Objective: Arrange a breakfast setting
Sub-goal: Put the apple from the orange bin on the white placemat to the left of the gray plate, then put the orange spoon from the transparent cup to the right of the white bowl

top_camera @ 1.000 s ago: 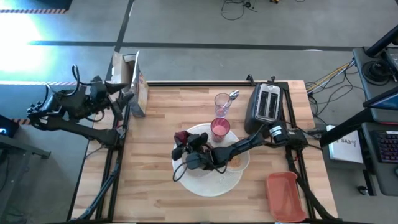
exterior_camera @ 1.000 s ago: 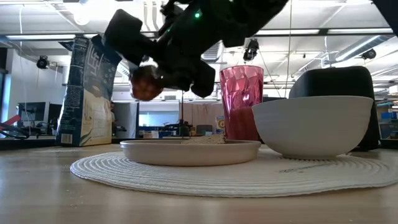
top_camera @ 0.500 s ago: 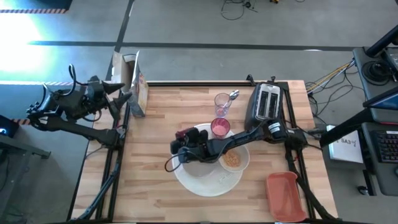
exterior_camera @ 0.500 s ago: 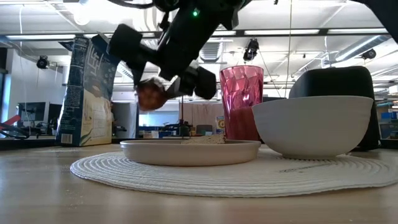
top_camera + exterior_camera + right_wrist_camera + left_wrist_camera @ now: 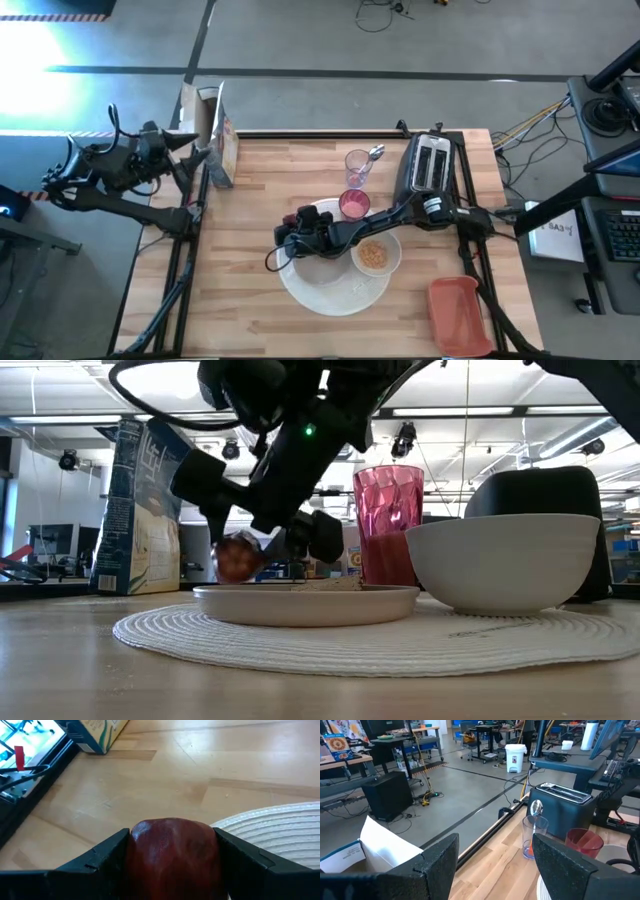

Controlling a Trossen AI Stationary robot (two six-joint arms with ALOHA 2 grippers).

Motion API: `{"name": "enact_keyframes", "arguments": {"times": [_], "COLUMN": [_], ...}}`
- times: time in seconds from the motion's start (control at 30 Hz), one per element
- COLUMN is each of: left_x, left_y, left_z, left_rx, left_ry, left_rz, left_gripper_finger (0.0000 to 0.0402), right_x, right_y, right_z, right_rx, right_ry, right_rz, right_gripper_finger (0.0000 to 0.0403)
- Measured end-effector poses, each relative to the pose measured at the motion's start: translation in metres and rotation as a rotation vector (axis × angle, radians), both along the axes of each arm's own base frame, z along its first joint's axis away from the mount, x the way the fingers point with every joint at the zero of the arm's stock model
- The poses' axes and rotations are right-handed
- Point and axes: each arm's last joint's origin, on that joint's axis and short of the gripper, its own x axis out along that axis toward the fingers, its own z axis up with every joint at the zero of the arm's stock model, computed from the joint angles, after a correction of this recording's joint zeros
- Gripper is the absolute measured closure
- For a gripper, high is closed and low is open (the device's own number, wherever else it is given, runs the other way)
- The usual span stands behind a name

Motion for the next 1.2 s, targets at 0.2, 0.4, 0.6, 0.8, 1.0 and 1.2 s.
{"name": "enact_keyframes", "arguments": {"times": [0.2, 0.4, 0.6, 0.8, 1.0, 1.2], "left_x": [-0.005, -0.008, -0.009, -0.009, -0.009, -0.009], "left_y": [0.001, 0.001, 0.001, 0.001, 0.001, 0.001], "left_z": [0.0, 0.0, -0.001, -0.002, -0.003, -0.003], "left_rx": [-0.001, -0.007, -0.007, -0.007, -0.007, -0.017], "left_ry": [-0.011, -0.02, -0.013, -0.008, 0.003, 0.002], "left_rz": [0.0, 0.001, 0.001, 0.001, -0.004, -0.03], "left_gripper_finger": [0.0166, 0.0166, 0.0166, 0.0166, 0.0166, 0.0166], "right_x": [0.0, 0.002, 0.002, 0.002, 0.0, -0.005], "right_y": [0.0, 0.001, 0.001, 0.001, 0.003, 0.012], "right_z": [0.0, 0.001, 0.001, 0.001, 0.017, 0.064], "right_rx": [-0.061, -0.048, -0.042, -0.042, 0.017, -0.058], "right_ry": [0.062, 0.108, 0.114, 0.12, 0.093, 0.072], "right_rz": [0.058, 0.169, 0.183, 0.195, 0.282, 0.441], "right_gripper_finger": [0.0149, 0.0136, 0.0099, 0.0054, 0.0042, 0.0042]}}
